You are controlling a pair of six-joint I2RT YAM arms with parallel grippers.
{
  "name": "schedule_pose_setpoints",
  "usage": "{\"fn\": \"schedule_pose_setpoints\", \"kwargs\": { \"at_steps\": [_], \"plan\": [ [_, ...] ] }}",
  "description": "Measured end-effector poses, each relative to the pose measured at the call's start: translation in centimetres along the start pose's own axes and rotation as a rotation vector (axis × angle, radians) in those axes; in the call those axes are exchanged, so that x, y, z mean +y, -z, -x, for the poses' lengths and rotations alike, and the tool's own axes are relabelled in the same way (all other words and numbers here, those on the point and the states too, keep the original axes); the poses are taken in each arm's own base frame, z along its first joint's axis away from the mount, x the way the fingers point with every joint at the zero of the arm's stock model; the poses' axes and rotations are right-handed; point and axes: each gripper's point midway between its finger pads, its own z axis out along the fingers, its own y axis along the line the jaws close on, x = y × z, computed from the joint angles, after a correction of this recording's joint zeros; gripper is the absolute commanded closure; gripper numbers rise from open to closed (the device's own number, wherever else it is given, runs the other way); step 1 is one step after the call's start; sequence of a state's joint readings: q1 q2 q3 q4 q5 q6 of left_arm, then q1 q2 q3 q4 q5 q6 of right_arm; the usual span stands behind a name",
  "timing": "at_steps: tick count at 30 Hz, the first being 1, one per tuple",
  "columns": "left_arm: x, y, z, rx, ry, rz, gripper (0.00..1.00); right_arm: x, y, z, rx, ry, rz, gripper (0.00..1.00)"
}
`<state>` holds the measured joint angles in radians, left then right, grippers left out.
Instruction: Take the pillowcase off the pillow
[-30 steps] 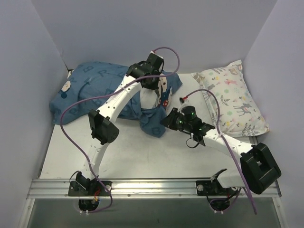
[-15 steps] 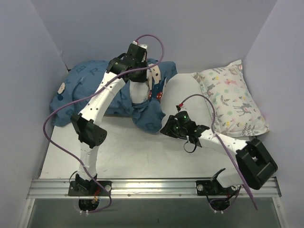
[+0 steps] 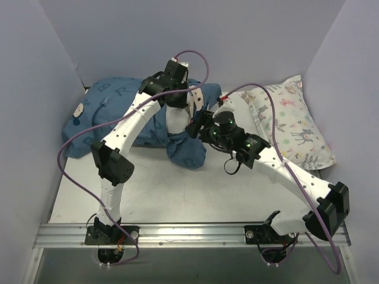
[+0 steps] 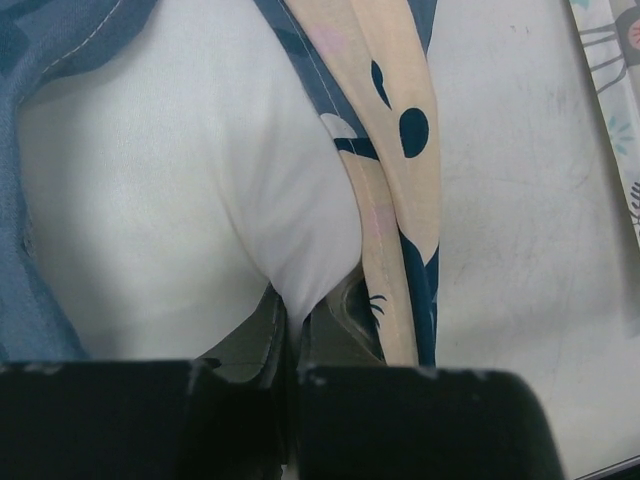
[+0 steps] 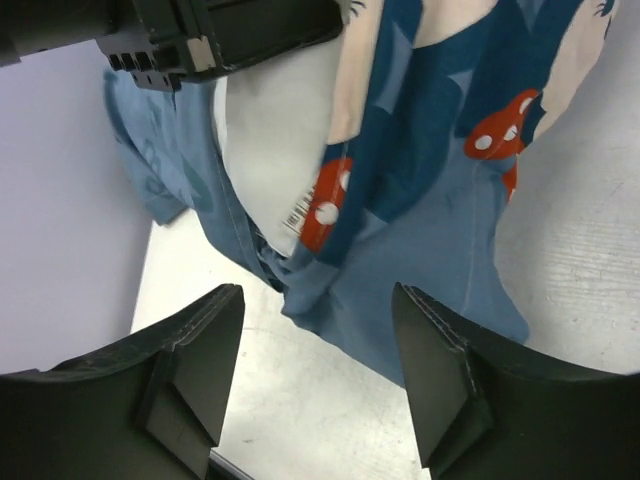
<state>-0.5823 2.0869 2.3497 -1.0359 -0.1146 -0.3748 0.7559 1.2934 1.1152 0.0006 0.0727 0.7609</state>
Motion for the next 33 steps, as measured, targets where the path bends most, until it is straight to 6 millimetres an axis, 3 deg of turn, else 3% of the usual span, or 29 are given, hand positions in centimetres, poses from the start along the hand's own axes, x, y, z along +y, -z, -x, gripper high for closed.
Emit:
{"fn": "schedule_pose_setpoints", "kwargs": {
  "at_steps": [3,5,8,13,17,26,33],
  "plan": [
    [-0.2,-0.6,-0.7,0.015,-0.001,0.001,1.0,0.4,-1.5,-0.2,0.024,0.027,-0.036,0.37],
    [-0.2,-1.0,-1.1,0.022,-0.001,0.002,1.0,0.0,-2.5,-0.7,0.047,0.051,-0.072,0.5],
    [-0.4,-1.2,-1.3,0.027,-0.004,-0.002,1.0,-1.0,-3.7,-1.4,0.074,0.072,-0.135,0.53],
    [-0.6,-1.2,-1.2,0.022,-0.001,-0.009,1.0,-3.7,-4.3,-3.4,0.118,0.087,-0.217,0.83],
    [-0.6,-1.3,-1.5,0.029,-0.002,-0.008,1.0,-5.8,-4.3,-4.8,0.135,0.097,-0.267,0.94],
    [-1.6,-0.9,-2.4,0.063,-0.007,-0.047,1.0,-10.4,-2.8,-7.7,0.132,0.083,-0.333,1.0],
    [-2.3,-0.1,-2.6,0.071,-0.009,-0.076,1.0,-12.9,-3.5,-8.9,0.109,0.019,-0.346,1.0]
  ]
}}
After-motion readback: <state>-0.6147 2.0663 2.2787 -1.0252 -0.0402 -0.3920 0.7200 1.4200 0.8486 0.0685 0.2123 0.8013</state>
